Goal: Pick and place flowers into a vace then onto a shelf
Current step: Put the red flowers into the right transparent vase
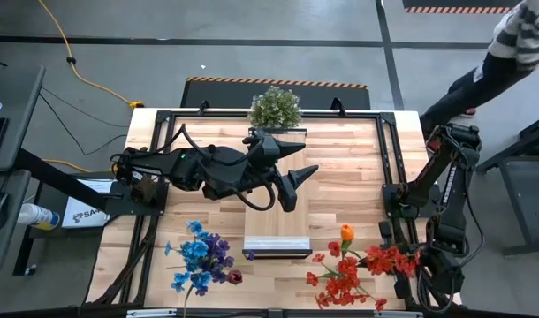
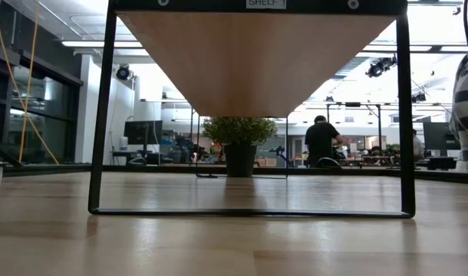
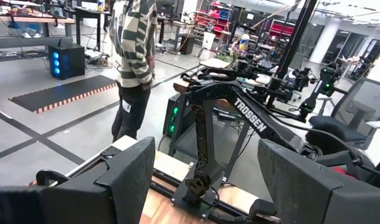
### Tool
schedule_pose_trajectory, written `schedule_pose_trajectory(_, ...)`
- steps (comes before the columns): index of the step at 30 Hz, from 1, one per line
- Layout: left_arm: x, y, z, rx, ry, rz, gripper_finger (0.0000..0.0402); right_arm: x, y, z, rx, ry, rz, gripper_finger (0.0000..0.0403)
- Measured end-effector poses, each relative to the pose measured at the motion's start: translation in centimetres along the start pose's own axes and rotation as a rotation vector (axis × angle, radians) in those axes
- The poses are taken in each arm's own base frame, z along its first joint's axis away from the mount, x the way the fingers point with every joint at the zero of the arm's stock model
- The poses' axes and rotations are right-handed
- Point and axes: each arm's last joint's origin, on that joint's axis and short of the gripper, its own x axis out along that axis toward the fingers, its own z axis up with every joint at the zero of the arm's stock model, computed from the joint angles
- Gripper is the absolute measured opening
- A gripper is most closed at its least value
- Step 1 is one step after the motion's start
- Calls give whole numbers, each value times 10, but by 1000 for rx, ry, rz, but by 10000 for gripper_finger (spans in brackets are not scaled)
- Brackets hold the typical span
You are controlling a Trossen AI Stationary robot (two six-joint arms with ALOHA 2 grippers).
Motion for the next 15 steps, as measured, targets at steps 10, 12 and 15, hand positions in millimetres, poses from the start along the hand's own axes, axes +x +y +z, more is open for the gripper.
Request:
schedule_pose_trajectory(10,0,0,0,0,0,1,317,6,-2,1,2,45,21,46)
schedule_pose_trajectory(12,0,0,0,1,1,1,317,6,-2,2,0,44,20,54)
schedule_pose_trajectory(15,0,0,0,1,0,3,317,6,-2,2,-11,43,21,63)
